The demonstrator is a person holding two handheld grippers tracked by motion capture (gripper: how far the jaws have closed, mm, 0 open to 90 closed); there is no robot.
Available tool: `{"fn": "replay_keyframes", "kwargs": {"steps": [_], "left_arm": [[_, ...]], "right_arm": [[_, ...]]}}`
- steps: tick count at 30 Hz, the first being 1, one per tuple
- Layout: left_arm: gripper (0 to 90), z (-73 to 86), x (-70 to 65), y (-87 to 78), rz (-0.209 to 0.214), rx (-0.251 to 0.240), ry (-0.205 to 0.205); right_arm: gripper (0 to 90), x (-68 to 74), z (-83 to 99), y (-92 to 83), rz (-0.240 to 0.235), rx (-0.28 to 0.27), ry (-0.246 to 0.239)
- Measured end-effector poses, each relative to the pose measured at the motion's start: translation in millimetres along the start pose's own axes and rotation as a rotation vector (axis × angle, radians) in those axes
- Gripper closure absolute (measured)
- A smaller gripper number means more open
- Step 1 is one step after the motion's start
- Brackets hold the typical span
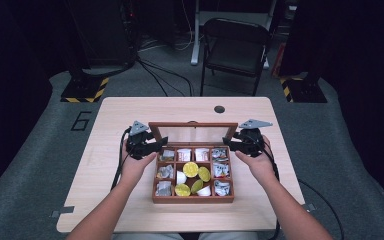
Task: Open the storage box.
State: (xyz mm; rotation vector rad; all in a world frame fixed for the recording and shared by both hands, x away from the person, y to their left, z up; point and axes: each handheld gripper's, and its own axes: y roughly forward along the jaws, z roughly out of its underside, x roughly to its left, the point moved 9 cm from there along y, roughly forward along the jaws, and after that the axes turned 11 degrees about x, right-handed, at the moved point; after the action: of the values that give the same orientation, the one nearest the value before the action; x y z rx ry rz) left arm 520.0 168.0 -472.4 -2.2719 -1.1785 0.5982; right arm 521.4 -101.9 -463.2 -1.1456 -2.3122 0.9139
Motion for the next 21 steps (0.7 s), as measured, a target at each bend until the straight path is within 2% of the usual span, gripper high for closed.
{"fn": "replay_keyframes", "kwargs": {"steps": [2,7,8,10,21], "left_arm": [[41.2,-0.6,-0.4,2.8,-0.012,-0.006,-0.005],[37.2,-1.0,-2.2,6.9,-0.012,-0.012,-0.027],[36.2,0.3,-1.4,7.1,-0.013,0.003,-0.009],[34.4,-0.9,-4.2,11.7,-0.006,-0.016,-0.035],[27.8,0.3,-5.7,26.3,-0.029,-0.048,-0.052]], "right_arm": [[49.0,2.2,-0.9,2.3,0.006,-0.002,-0.013],[45.4,3.8,-1.7,6.8,0.020,-0.002,-0.002],[44.3,3.6,-1.7,9.3,0.016,-0.018,0.019],[44.1,3.0,0.6,12.9,0.015,-0.014,0.042],[39.4,4.4,1.9,26.6,0.037,-0.019,0.069]]}}
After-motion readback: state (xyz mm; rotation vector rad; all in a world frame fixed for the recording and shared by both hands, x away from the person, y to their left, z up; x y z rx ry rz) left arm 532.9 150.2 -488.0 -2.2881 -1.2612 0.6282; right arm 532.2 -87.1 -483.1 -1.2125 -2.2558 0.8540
